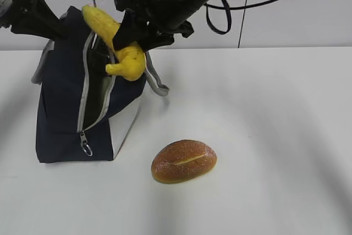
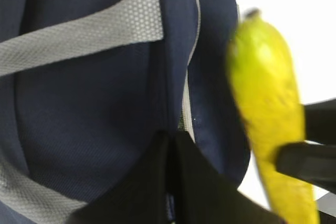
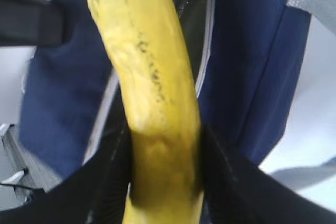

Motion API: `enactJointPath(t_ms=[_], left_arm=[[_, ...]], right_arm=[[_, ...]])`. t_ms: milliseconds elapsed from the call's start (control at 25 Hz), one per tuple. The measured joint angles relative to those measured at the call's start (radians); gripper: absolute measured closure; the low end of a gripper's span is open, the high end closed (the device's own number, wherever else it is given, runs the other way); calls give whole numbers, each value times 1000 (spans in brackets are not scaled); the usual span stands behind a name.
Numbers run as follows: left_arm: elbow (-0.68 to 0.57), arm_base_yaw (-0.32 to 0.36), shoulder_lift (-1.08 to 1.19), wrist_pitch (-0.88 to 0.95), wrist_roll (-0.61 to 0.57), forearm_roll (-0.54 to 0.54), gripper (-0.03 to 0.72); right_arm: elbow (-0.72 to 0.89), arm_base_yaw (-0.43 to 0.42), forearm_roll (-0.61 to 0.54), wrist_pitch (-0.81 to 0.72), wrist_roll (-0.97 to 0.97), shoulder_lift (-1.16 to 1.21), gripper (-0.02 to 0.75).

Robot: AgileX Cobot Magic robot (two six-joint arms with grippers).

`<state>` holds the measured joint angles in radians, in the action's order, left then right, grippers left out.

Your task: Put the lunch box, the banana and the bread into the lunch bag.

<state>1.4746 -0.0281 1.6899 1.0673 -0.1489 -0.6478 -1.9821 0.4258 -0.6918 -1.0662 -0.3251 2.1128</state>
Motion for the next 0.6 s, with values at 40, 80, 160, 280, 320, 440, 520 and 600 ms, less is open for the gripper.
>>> enactJointPath(t_ms=[40,80,160,280,320,440,520,600], left_arm=[[0,0,0,1,0,-1,687],[0,0,0,1,0,-1,687],[0,0,0,1,0,-2,687],[0,0,0,1,-1,-10,687],[0,0,0,1,-1,-12,687],[0,0,0,2,-3,-15,687],[0,0,0,7,-3,-15,687],[0,0,0,10,-4,-15,687]], right_arm=[[0,3,-7,17,4,17,442],[0,5,-8,29,13,34,442],[0,7,1,46,42,62,442],[0,10,83,55,123,95,442],[0,9,106,55,146,102,442],[0,15,130,79,172,109,442],[-10,29,136,105,176,111,442],[-21,52,138,149,173,112,442]])
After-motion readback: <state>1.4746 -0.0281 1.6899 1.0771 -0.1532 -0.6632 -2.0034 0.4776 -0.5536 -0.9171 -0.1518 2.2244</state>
